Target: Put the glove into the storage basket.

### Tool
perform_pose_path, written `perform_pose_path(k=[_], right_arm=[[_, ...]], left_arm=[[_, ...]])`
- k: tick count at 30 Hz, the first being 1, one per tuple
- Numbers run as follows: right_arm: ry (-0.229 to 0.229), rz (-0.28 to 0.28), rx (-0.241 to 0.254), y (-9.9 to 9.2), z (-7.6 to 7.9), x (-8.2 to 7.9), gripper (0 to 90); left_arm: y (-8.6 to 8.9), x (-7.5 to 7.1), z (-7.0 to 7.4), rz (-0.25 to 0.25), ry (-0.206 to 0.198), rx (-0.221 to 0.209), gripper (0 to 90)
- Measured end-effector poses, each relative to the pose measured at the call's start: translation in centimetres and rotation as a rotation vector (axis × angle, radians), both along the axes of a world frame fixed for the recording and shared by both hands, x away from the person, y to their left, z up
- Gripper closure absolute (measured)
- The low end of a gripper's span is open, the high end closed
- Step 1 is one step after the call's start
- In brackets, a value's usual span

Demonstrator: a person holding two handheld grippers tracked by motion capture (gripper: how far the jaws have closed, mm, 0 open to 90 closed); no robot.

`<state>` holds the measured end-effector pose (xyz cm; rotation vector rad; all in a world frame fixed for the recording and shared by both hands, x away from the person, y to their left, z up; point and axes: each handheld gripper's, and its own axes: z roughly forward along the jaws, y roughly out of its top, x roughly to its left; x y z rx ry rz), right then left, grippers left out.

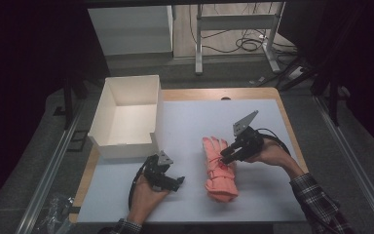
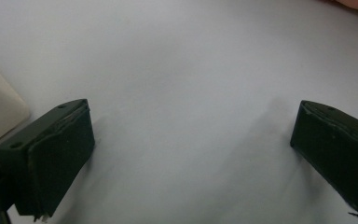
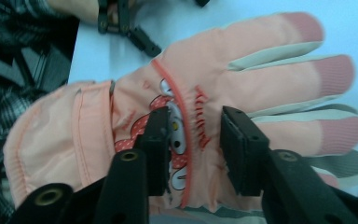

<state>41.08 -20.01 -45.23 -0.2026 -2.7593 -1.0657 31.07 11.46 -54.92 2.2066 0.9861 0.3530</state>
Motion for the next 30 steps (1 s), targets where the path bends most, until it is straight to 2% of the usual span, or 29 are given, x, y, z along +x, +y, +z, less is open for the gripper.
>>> perform_pose_path(k=[1, 2, 4, 6, 8, 9, 10, 11, 12, 13, 16, 21, 26, 28, 30], right_arm=[[0.002, -0.016, 0.010, -0.2, 0.1, 0.0, 60.2], [-0.005, -0.054, 0.023, -0.6, 0.4, 0.1, 58.0], [-0.009, -0.065, 0.028, -0.7, 0.5, 0.2, 57.1], [-0.027, -0.148, 0.038, -1.5, 0.6, 0.4, 55.6], [-0.030, -0.167, 0.042, -1.6, 0.6, 0.4, 55.1], [-0.044, -0.224, 0.052, -2.1, 0.6, 0.3, 54.9], [-0.046, -0.256, 0.056, -2.4, 0.5, 0.3, 54.8], [-0.046, -0.256, 0.056, -2.4, 0.5, 0.3, 54.8], [-0.050, -0.321, 0.065, -2.9, 0.3, 0.2, 54.6], [-0.050, -0.321, 0.065, -2.9, 0.3, 0.2, 54.6], [-0.060, -0.446, 0.073, -4.0, -0.4, -0.1, 53.2], [-0.076, -0.481, 0.058, -4.8, -1.4, -0.8, 52.0], [-0.107, -0.525, 0.058, -5.6, -2.6, -2.4, 47.1], [-0.093, -0.567, 0.076, -6.0, -3.2, -3.1, 45.9], [-0.081, -0.586, 0.086, -6.2, -3.6, -3.6, 44.5]], left_arm=[[0.0, 0.0, 0.0, 0.000, 0.000, 0.000, 0.0], [0.0, 0.0, 0.0, 0.000, 0.000, 0.000, 0.0], [0.0, 0.0, 0.0, 0.000, 0.000, 0.000, 0.0], [0.0, 0.0, 0.0, 0.000, 0.000, 0.000, 0.0], [0.0, 0.0, 0.0, 0.000, 0.000, 0.000, 0.0], [0.0, 0.0, 0.0, 0.000, 0.000, 0.000, 0.0], [0.0, 0.0, 0.0, 0.000, 0.000, 0.000, 0.0], [0.0, 0.0, 0.0, 0.000, 0.000, 0.000, 0.0], [0.0, 0.0, 0.0, 0.001, 0.001, 0.000, 0.0], [0.0, 0.0, 0.0, 0.001, 0.001, 0.000, 0.0], [0.0, 0.0, 0.0, 0.001, 0.001, -0.001, 0.0], [0.0, 0.0, 0.0, 0.004, 0.001, -0.006, 0.0], [0.0, 0.0, 0.0, 0.003, 0.001, -0.004, 0.0], [0.0, 0.0, 0.0, 0.003, 0.001, -0.004, 0.0], [0.0, 0.0, 0.0, 0.003, 0.001, -0.004, 0.0]])
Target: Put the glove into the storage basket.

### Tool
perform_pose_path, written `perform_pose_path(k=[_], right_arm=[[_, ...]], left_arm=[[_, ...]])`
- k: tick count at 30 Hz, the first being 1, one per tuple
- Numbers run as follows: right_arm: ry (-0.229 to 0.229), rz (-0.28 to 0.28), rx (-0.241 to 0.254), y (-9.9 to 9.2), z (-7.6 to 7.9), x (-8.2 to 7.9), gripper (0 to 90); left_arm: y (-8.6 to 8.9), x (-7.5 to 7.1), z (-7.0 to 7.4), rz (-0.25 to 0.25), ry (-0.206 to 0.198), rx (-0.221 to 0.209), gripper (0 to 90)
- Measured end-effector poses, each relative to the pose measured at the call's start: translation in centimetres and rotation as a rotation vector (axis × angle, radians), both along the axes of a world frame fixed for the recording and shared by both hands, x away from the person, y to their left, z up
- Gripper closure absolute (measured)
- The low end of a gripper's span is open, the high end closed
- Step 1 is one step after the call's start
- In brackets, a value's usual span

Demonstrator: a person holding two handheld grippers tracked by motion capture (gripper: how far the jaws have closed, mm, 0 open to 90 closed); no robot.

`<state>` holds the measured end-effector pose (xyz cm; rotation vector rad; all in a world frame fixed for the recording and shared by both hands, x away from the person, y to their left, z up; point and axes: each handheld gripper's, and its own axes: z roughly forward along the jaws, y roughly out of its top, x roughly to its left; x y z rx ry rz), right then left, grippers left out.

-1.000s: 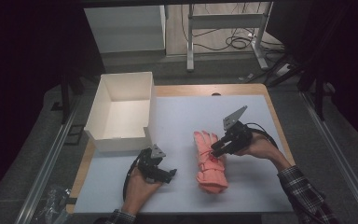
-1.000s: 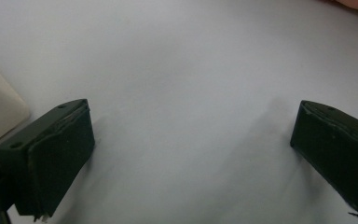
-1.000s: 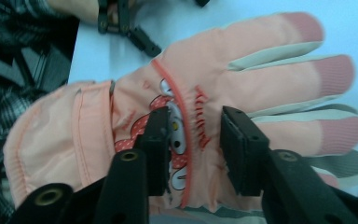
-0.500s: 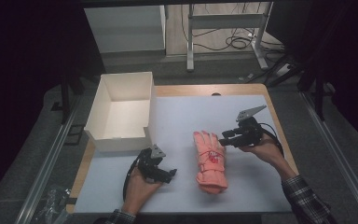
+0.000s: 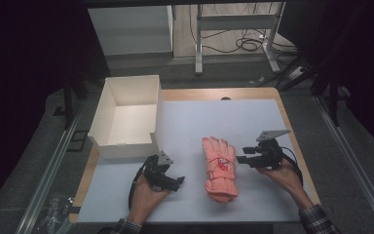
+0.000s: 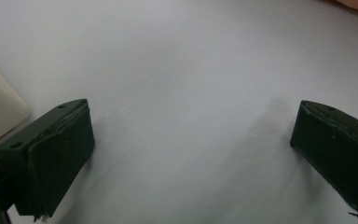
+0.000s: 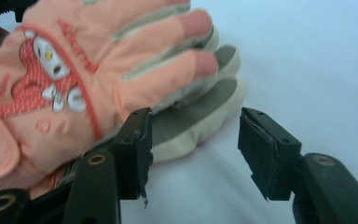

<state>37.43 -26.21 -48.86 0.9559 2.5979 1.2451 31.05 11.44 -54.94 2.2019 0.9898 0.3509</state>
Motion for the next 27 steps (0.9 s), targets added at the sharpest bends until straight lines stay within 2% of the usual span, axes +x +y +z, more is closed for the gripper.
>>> perform_pose_path(k=[4, 6, 7, 8, 10, 12, 13, 14, 22, 24, 27], right_arm=[[-0.012, -0.009, 0.006, -0.4, -0.9, -1.6, 44.5], [-0.021, -0.007, -0.002, -0.5, -1.2, -2.3, 48.2], [-0.021, -0.005, -0.002, -0.6, -1.3, -2.6, 52.5], [-0.012, 0.013, 0.017, -0.8, -1.6, -3.1, 60.3], [-0.016, 0.018, 0.022, -0.9, -1.8, -3.4, 63.4], [-0.024, 0.029, 0.012, -1.0, -2.1, -4.1, 71.3], [-0.022, 0.047, 0.026, -1.0, -2.4, -4.6, 77.8], [-0.022, 0.052, 0.023, -0.9, -2.6, -5.0, 80.0], [-0.014, 0.109, 0.000, 0.5, -3.7, -6.8, 85.1], [-0.043, 0.114, -0.017, 0.9, -3.9, -7.1, 85.0], [-0.044, 0.114, -0.010, 1.0, -3.9, -7.1, 85.0]], left_arm=[[0.0, 0.0, 0.0, 0.000, 0.000, 0.000, 0.0], [0.0, 0.0, 0.0, 0.000, 0.000, -0.001, 0.0], [0.0, 0.0, 0.0, 0.001, 0.000, 0.000, 0.0], [0.0, 0.0, 0.0, 0.000, 0.000, 0.000, 0.0], [0.0, 0.0, 0.0, 0.000, 0.000, -0.001, 0.0], [0.0, 0.0, 0.0, 0.000, 0.000, 0.000, 0.0], [0.0, 0.0, 0.0, 0.000, 0.000, 0.000, 0.0], [0.0, 0.0, 0.0, 0.000, 0.000, 0.000, 0.0], [0.0, 0.0, 0.0, 0.000, 0.001, -0.002, 0.0], [0.0, 0.0, 0.0, 0.001, 0.002, -0.003, 0.0], [0.0, 0.0, 0.0, 0.002, 0.002, -0.004, 0.0]])
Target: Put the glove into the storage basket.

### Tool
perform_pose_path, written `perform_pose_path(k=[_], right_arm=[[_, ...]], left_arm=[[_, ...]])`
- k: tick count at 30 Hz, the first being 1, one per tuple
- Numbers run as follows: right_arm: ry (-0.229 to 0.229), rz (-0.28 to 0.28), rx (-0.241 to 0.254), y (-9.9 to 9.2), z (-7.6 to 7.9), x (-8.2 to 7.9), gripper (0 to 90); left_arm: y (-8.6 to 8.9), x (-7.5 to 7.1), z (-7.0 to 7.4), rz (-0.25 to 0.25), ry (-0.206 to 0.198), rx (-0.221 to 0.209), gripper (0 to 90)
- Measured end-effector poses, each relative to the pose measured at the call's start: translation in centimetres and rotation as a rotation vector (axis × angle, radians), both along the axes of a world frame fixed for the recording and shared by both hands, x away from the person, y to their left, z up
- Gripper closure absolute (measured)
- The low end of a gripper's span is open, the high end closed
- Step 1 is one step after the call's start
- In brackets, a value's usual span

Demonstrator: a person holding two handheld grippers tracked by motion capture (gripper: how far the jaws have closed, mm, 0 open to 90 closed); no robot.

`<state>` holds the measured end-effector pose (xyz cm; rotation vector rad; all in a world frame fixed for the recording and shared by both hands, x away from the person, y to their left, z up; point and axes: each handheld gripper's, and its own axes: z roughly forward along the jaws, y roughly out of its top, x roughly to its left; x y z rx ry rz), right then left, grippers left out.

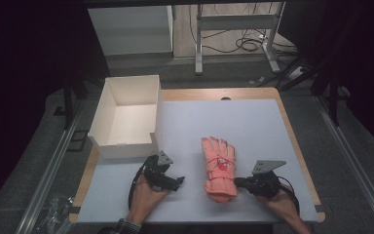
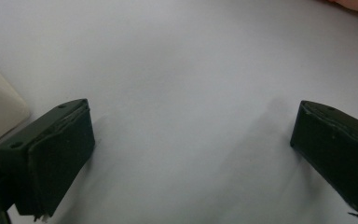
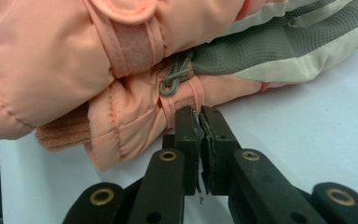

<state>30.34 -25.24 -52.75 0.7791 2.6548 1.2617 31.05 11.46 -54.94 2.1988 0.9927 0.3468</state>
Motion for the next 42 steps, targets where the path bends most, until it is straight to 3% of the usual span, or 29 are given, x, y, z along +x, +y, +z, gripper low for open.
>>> perform_pose_path(k=[16, 23, 24, 33, 42], right_arm=[[0.016, 0.018, -0.020, 2.5, -0.4, 0.4, 82.6], [0.022, -0.001, -0.031, 3.7, -0.3, 1.1, 82.6], [0.022, -0.001, -0.031, 3.7, -0.3, 1.1, 82.6], [0.038, -0.033, -0.025, 4.5, -0.4, 2.1, 82.4], [0.027, -0.055, -0.033, 5.8, -0.4, 3.2, 82.3]], left_arm=[[0.1, 0.0, 0.0, 0.004, 0.002, -0.008, 0.3], [0.5, 0.0, 0.1, 0.009, 0.006, -0.025, 2.9], [0.6, -0.1, 0.1, 0.009, -0.001, -0.003, 2.9], [3.2, -0.2, 0.0, 0.064, 0.005, -0.010, 2.0], [3.3, -0.2, -0.1, 0.061, 0.006, -0.006, 1.9]])
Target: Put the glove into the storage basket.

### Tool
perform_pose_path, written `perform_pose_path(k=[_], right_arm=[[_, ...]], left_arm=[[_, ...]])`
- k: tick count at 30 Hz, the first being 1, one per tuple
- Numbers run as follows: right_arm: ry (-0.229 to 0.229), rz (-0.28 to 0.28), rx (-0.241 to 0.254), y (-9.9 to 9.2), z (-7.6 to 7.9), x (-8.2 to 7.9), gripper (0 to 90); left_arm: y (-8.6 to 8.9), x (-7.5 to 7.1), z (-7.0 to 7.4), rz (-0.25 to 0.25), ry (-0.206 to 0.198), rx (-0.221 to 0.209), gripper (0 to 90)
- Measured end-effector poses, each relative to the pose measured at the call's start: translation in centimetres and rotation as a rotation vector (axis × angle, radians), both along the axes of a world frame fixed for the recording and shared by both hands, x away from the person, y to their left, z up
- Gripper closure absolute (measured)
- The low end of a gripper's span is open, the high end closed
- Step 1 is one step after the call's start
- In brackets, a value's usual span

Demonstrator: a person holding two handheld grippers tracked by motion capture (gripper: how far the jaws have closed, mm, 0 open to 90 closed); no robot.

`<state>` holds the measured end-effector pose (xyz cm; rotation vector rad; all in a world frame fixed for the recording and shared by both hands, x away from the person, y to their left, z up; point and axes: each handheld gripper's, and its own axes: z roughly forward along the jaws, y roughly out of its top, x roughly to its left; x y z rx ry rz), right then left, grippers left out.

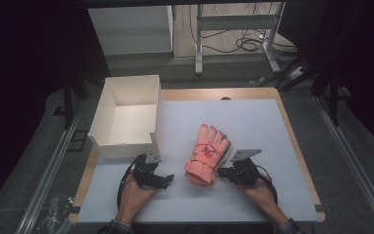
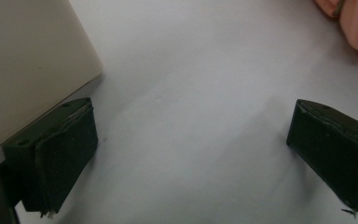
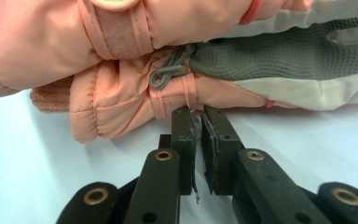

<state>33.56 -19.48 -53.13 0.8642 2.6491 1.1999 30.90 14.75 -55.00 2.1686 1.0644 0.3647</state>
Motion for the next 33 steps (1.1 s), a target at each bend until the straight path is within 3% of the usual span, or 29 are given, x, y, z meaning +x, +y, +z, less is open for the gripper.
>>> perform_pose_path(k=[17, 24, 33], right_arm=[[-0.006, -0.025, -0.006, 1.9, 0.0, 2.3, 82.3], [-0.029, -0.035, -0.015, 3.1, -0.1, 3.1, 82.0], [-0.031, -0.035, -0.013, 3.3, -0.1, 3.2, 78.2]], left_arm=[[-0.1, 0.0, 0.0, -0.001, -0.001, 0.006, 1.6], [-0.1, 0.0, 0.0, 0.000, 0.000, 0.005, 1.5], [-0.1, 0.0, 0.0, 0.001, 0.000, 0.002, 1.4]])
